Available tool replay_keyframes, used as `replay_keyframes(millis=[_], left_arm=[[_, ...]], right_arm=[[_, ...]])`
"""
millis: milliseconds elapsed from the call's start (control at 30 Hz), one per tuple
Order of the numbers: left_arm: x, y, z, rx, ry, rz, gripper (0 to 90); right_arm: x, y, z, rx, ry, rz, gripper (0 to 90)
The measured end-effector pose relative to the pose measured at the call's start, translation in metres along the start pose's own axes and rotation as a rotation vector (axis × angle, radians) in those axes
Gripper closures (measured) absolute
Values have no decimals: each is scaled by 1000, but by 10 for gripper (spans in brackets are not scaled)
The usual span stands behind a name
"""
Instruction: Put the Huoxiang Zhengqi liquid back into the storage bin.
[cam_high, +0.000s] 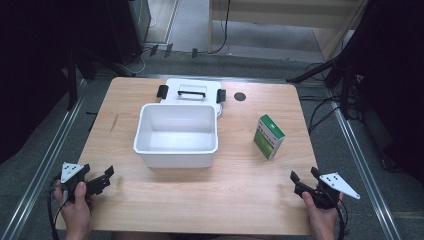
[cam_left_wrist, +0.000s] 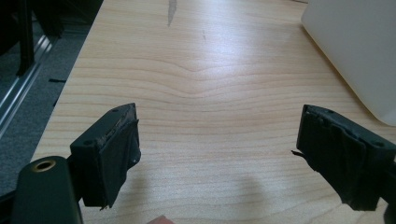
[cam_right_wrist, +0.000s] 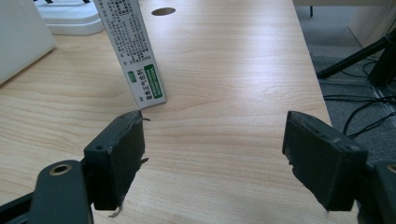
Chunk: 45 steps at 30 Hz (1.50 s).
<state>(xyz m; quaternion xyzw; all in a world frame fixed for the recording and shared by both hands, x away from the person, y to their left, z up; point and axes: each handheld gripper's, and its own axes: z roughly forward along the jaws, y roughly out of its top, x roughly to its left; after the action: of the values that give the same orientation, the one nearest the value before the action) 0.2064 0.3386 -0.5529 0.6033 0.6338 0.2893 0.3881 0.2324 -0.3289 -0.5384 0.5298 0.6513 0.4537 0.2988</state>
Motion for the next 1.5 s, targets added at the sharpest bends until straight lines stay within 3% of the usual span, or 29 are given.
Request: replay_keyframes(millis=[467, 600, 633, 767, 1167, 1200, 1333, 1500], left_arm=[[0, 0, 0, -5, -1, -7, 144], [0, 0, -1, -4, 2, -1, 144], [0, 0, -1, -6, 1, -2, 144], [0, 0, -1, -5, 0, -7, 144], [0, 0, -1, 0, -2, 6, 145], [-1, 0, -1, 0, 1, 9, 145], [0, 0, 0, 8, -2, 11, 145], [0, 0, 0, 4, -4, 9, 145]], right_arm=[[3, 0, 1, 22, 3, -17, 245], [4, 3, 1, 52, 56, -6, 275], [4, 5, 1, 71, 88, 4, 276], [4, 7, 2, 95, 89, -3, 280], [11, 49, -4, 209, 56, -101, 304], [12, 56, -4, 245, 60, -121, 304], [16, 67, -2, 307, 68, -170, 303], [19, 76, 5, 381, 75, -206, 303]])
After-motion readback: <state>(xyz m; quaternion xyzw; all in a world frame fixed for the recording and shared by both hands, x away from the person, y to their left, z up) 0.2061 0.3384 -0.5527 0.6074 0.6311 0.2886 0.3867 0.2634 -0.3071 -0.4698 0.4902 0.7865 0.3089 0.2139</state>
